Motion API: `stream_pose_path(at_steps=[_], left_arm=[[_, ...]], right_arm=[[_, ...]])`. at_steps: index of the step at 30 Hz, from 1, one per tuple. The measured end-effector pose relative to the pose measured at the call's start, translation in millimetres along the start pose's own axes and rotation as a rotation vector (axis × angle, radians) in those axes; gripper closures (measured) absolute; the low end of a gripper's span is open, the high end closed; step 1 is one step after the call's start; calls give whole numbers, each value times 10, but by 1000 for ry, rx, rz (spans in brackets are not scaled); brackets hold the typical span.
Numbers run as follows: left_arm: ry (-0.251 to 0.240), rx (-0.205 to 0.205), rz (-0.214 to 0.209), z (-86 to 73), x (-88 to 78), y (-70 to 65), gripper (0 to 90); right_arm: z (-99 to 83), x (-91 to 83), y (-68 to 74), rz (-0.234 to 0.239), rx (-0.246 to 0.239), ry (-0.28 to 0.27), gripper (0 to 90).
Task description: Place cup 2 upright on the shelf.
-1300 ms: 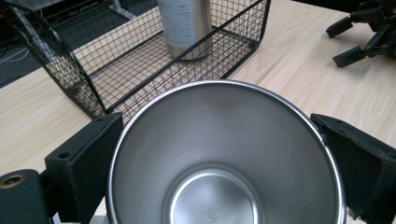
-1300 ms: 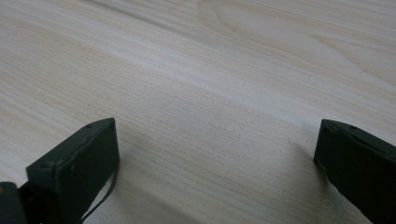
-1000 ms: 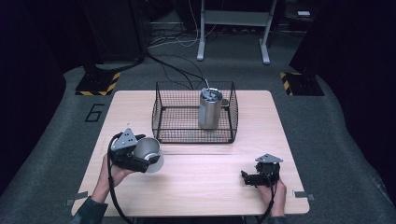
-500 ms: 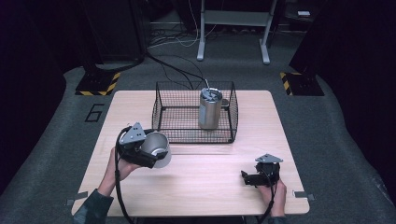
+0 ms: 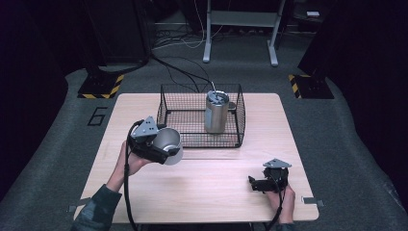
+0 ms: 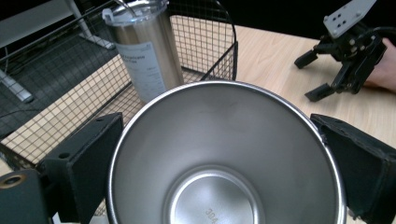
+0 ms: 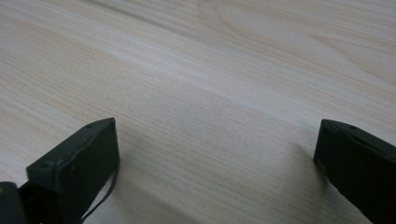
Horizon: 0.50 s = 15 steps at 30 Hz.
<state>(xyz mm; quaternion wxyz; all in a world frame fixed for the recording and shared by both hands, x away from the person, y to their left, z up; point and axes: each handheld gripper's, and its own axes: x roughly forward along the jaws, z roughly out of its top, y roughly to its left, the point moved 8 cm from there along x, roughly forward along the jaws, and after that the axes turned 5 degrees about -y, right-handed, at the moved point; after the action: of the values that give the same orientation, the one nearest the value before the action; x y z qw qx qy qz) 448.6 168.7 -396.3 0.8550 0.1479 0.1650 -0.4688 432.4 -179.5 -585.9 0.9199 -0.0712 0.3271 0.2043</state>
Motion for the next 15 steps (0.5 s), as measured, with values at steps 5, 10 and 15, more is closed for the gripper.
stream_pose_path(at_steps=[5, 10, 15], left_arm=[[-12, 10, 3, 97, 63, 56, 64], [-13, 22, 3, 184, 109, 115, 64], [-10, 29, 6, 252, 164, 173, 64]], right_arm=[[-1, -1, 1, -1, 2, 1, 0], [0, -1, 1, -1, 2, 1, 0], [1, 1, 0, -1, 0, -1, 0]])
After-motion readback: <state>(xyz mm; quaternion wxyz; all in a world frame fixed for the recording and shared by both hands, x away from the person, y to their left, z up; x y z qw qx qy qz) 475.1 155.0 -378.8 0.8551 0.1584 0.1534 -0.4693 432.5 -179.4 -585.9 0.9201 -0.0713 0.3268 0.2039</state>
